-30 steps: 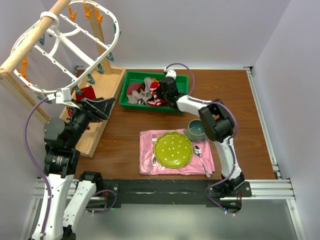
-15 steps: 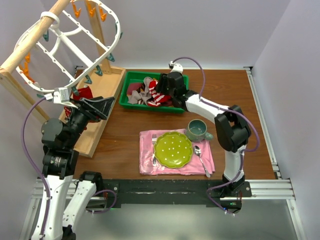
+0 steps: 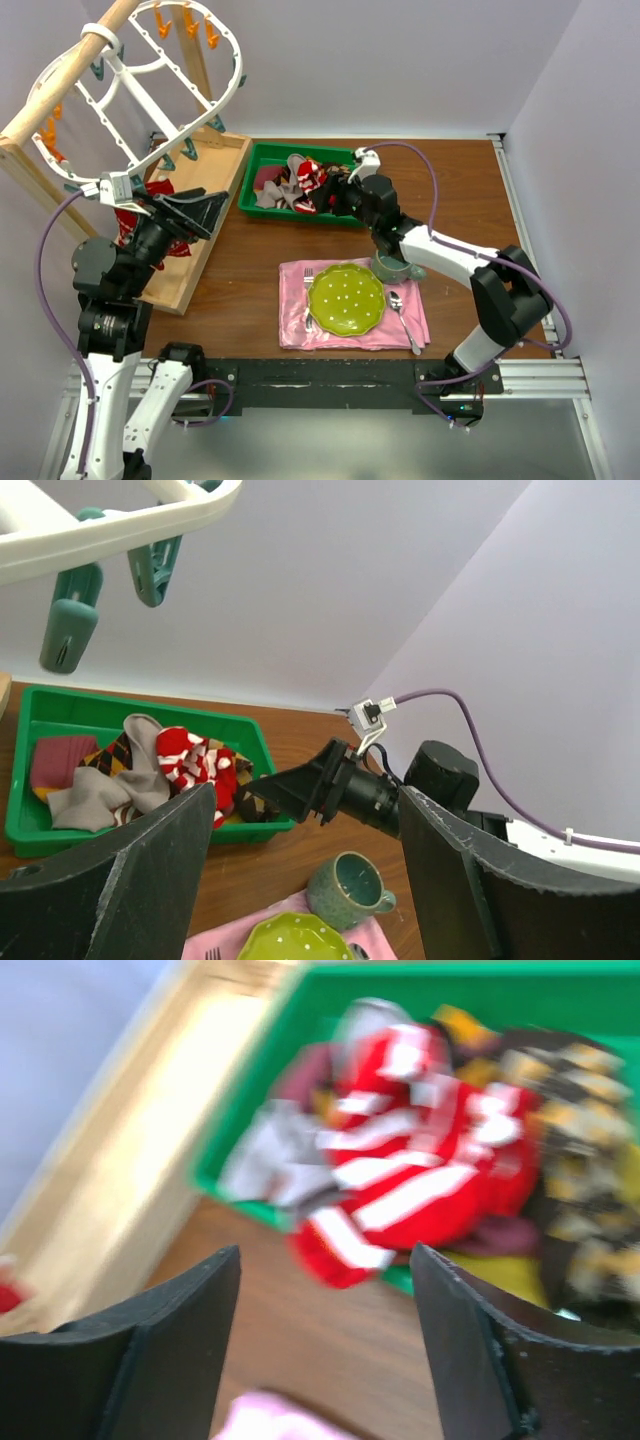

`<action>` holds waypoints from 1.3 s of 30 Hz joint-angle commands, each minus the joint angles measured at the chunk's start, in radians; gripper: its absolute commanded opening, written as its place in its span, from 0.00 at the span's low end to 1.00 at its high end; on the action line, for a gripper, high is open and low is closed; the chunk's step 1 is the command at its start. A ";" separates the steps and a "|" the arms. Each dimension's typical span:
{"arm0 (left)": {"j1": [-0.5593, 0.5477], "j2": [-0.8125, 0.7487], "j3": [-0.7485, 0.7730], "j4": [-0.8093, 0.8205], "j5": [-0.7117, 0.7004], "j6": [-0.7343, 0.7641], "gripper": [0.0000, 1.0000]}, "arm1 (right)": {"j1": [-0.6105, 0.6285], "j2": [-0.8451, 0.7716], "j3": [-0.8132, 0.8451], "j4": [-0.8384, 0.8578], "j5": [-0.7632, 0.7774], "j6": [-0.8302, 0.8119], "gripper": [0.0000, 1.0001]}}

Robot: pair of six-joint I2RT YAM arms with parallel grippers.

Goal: Remove the socks clipped to the hanger
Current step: Place the sock in the bin, then remove the sock from the hanger.

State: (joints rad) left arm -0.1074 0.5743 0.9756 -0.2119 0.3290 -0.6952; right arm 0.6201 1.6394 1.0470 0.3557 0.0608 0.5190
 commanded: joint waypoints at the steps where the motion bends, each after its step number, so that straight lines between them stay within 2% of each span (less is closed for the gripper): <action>1: -0.003 0.009 0.069 0.012 0.070 -0.015 0.79 | 0.102 -0.064 -0.039 0.276 -0.156 -0.043 0.78; 4: -0.003 0.006 0.084 0.011 0.074 -0.024 0.79 | 0.208 -0.017 0.025 0.315 -0.199 -0.106 0.84; 7: -0.003 0.007 0.109 0.005 0.079 -0.026 0.79 | 0.260 0.078 0.091 0.403 -0.269 -0.074 0.86; 12: -0.003 0.016 0.153 -0.011 0.090 -0.026 0.79 | 0.312 0.216 0.206 0.514 -0.303 -0.025 0.91; 16: -0.003 0.022 0.184 -0.015 0.102 -0.026 0.79 | 0.357 0.373 0.375 0.525 -0.326 -0.004 0.92; 24: -0.003 0.036 0.218 -0.006 0.108 -0.036 0.79 | 0.450 0.557 0.614 0.477 -0.300 -0.025 0.96; 31: -0.003 0.041 0.244 -0.018 0.105 -0.033 0.79 | 0.494 0.729 0.934 0.309 -0.283 -0.051 0.98; 34: -0.003 0.039 0.252 -0.026 0.102 -0.032 0.79 | 0.495 0.786 1.025 0.263 -0.274 -0.036 0.95; 36: -0.003 0.038 0.252 -0.027 0.097 -0.027 0.79 | 0.495 0.798 1.042 0.253 -0.245 -0.031 0.88; 38: -0.003 0.038 0.252 -0.027 0.097 -0.029 0.79 | 0.494 0.798 1.052 0.250 -0.227 -0.027 0.77; 39: -0.003 0.038 0.252 -0.027 0.094 -0.027 0.79 | 0.495 0.795 1.044 0.252 -0.217 -0.027 0.58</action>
State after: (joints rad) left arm -0.1074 0.6083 1.1961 -0.2276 0.4015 -0.7139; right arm 1.1225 2.4493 2.0434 0.6357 -0.2111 0.4885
